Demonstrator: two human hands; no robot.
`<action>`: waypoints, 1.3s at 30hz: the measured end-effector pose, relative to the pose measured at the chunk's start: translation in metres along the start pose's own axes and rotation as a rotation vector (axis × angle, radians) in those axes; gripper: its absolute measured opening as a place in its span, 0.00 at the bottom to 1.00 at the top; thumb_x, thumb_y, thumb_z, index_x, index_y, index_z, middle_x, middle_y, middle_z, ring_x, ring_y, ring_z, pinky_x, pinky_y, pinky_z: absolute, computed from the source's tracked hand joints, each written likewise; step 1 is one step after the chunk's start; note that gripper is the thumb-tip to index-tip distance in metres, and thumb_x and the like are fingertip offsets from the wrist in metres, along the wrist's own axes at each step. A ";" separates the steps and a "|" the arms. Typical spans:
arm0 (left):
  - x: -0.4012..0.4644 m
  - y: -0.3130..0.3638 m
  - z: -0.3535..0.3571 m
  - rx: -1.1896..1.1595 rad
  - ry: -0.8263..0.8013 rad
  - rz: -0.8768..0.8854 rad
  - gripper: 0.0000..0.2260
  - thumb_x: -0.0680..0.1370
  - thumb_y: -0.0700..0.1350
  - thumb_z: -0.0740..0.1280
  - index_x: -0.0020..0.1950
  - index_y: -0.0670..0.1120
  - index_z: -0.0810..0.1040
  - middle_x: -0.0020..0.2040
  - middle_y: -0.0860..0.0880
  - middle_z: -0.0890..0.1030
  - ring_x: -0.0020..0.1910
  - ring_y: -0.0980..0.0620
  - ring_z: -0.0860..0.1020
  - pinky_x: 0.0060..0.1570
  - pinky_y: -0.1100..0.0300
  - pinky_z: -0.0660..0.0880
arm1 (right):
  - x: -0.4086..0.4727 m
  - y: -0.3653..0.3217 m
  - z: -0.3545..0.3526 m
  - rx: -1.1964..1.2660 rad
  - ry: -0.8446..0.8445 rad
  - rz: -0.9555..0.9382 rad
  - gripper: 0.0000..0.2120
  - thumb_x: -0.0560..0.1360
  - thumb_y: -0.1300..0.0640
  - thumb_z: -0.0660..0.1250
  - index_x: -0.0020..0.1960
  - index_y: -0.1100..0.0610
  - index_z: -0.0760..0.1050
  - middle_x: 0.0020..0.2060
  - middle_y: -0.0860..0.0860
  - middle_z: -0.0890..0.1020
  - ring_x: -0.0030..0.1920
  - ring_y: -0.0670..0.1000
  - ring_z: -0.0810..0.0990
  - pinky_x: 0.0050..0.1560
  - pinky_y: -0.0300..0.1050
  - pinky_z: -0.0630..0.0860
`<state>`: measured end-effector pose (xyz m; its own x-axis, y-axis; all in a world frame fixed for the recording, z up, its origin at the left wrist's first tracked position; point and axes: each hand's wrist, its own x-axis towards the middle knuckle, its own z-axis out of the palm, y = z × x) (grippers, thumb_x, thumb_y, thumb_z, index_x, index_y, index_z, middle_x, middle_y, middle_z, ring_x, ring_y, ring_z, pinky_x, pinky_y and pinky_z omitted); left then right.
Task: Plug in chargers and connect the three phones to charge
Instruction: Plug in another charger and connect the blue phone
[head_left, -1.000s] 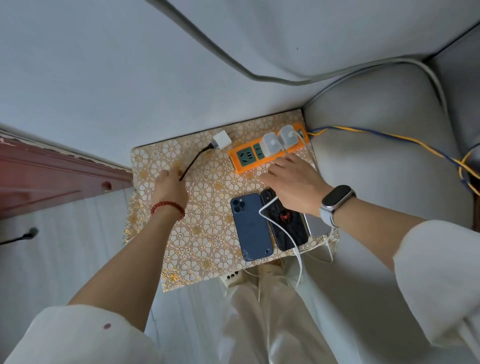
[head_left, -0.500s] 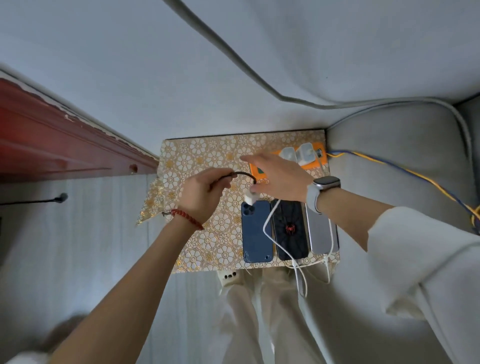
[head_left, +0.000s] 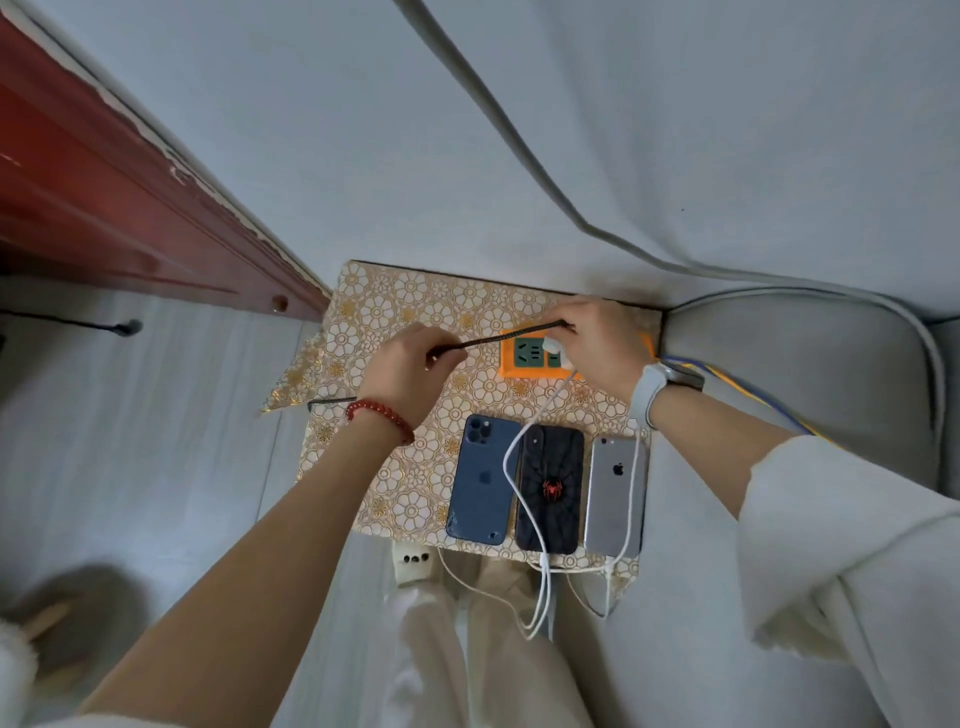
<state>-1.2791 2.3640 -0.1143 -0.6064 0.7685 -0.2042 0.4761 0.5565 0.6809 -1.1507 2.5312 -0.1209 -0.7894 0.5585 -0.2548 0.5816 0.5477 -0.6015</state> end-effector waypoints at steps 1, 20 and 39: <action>-0.001 -0.005 -0.001 0.009 -0.008 -0.023 0.07 0.75 0.44 0.65 0.49 0.43 0.80 0.45 0.47 0.79 0.41 0.54 0.74 0.43 0.62 0.70 | 0.000 0.002 0.000 0.001 0.001 -0.003 0.10 0.74 0.65 0.63 0.52 0.64 0.79 0.52 0.60 0.81 0.54 0.58 0.77 0.57 0.48 0.71; -0.007 -0.021 -0.006 0.052 0.167 -0.117 0.08 0.76 0.43 0.63 0.50 0.43 0.80 0.45 0.43 0.80 0.41 0.47 0.76 0.39 0.57 0.73 | 0.006 0.007 0.001 0.098 -0.005 0.065 0.11 0.73 0.68 0.61 0.53 0.62 0.78 0.52 0.58 0.82 0.53 0.56 0.80 0.56 0.45 0.74; -0.002 -0.030 -0.003 0.058 0.198 -0.160 0.09 0.76 0.44 0.63 0.51 0.44 0.80 0.43 0.44 0.80 0.37 0.49 0.73 0.36 0.58 0.70 | -0.004 0.012 0.011 -0.071 -0.018 0.024 0.10 0.74 0.59 0.65 0.54 0.61 0.78 0.51 0.58 0.82 0.54 0.57 0.77 0.53 0.50 0.73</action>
<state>-1.2939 2.3448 -0.1326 -0.7873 0.5954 -0.1604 0.3960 0.6876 0.6087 -1.1427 2.5284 -0.1357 -0.7782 0.5611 -0.2822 0.6122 0.5776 -0.5400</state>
